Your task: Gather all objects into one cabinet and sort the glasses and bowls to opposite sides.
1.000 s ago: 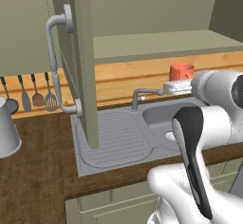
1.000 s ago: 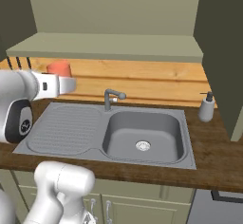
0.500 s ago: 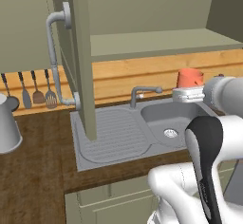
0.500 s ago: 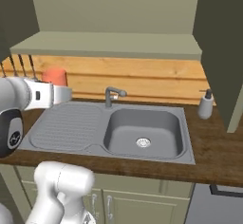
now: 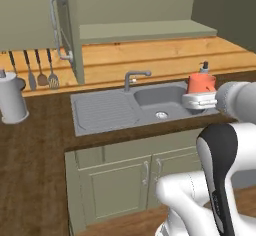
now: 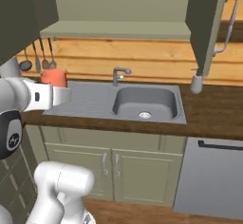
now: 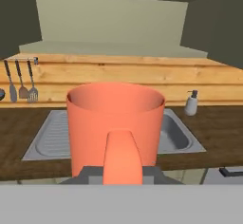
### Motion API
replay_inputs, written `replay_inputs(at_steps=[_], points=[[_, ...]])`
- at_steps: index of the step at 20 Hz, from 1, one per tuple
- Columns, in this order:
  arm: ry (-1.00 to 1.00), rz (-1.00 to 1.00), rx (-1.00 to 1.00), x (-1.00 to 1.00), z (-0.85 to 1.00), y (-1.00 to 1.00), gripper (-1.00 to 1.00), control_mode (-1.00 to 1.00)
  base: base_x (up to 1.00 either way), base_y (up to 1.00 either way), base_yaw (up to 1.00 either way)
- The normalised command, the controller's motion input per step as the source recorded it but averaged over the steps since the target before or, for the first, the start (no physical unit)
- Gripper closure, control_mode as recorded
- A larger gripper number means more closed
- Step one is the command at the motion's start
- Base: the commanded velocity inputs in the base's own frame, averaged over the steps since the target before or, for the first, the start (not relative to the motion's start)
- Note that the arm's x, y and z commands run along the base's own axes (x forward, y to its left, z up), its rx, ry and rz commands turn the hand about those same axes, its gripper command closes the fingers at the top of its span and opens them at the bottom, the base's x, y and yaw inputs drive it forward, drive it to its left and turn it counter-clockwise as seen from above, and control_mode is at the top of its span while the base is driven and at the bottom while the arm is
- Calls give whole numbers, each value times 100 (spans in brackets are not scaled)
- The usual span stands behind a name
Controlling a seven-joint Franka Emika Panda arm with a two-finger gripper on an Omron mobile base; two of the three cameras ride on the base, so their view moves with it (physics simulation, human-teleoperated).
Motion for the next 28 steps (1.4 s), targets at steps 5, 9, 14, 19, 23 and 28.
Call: replay_inputs(at_steps=[5,9,14,19,23,28], points=[[0,0,0,0,0,0,100,100,-100,-33,7],[0,0,0,0,0,0,100,100,-100,-45,20],[0,0,0,0,0,0,100,100,-100,-61,27],[0,0,0,0,0,0,100,100,-100,-65,37],[0,0,0,0,0,0,100,100,-100,-74,43],[0,0,0,0,0,0,100,100,-99,-54,46]])
